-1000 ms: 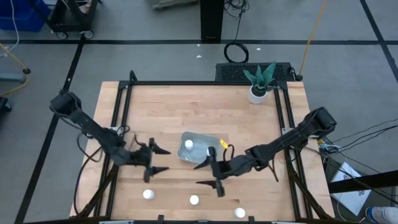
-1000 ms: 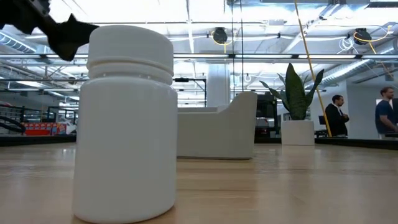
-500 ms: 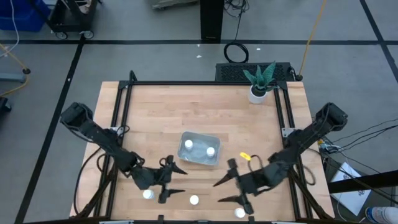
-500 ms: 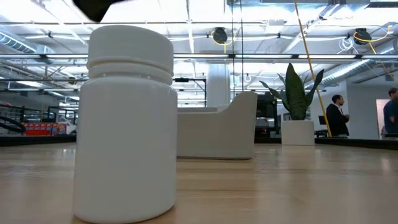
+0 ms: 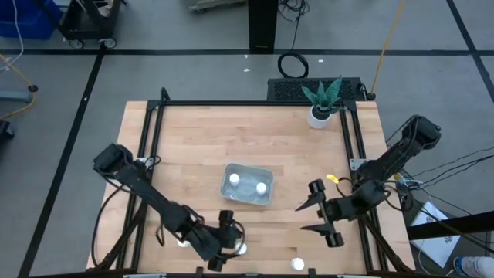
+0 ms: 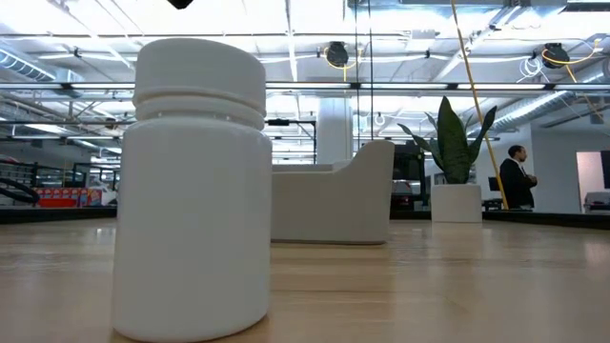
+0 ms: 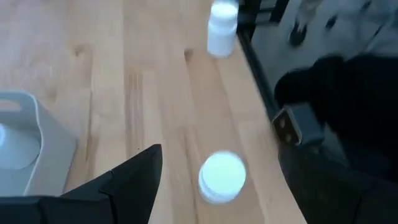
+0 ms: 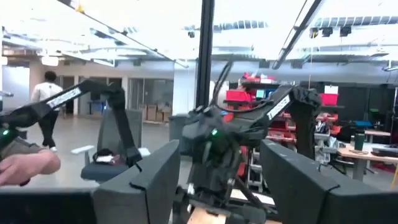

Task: Pick and place pill bottles into a basket
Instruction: Put the middle pill bottle into the bin

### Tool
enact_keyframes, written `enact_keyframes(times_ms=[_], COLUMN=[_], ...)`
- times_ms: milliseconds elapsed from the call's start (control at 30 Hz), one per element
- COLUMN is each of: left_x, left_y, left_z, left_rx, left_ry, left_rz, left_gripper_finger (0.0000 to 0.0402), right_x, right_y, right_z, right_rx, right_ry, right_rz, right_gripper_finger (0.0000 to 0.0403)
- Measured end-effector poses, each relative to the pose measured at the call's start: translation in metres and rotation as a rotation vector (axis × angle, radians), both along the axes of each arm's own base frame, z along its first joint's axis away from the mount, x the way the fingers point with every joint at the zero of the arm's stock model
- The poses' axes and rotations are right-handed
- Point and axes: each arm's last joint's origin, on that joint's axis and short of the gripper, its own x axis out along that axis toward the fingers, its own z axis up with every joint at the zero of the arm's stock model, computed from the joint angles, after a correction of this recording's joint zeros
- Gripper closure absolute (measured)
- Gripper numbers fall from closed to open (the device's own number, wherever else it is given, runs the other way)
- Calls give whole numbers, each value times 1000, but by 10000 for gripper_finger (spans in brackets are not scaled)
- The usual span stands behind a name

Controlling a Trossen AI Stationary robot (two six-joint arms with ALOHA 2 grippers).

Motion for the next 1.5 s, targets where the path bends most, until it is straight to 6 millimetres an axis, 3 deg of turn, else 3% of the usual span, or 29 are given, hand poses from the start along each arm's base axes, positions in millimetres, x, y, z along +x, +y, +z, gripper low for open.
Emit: enact_keyframes(times_ms=[267,567,800,1167,1500], left_x=[19,24,30,30,32], left_y=[-15,-14,-15,-14,-12], left_z=[-17,-28,-52,-51,-52], left_rx=[38,37,45,61,23], left_ry=[102,129,191,176,211], left_rz=[-40,-29,-26,-11,-44], left_gripper_finger=[78,78,78,79,157], right_x=[-1,-1,-1,0,0], right_y=[-1,-1,-1,0,0], right_z=[1,1,1,0,0], right_rx=[2,1,3,1,0], right_ry=[-6,-9,-6,-2,-1], right_rz=[-1,-2,0,3,4], right_gripper_finger=[191,191,191,191,190])
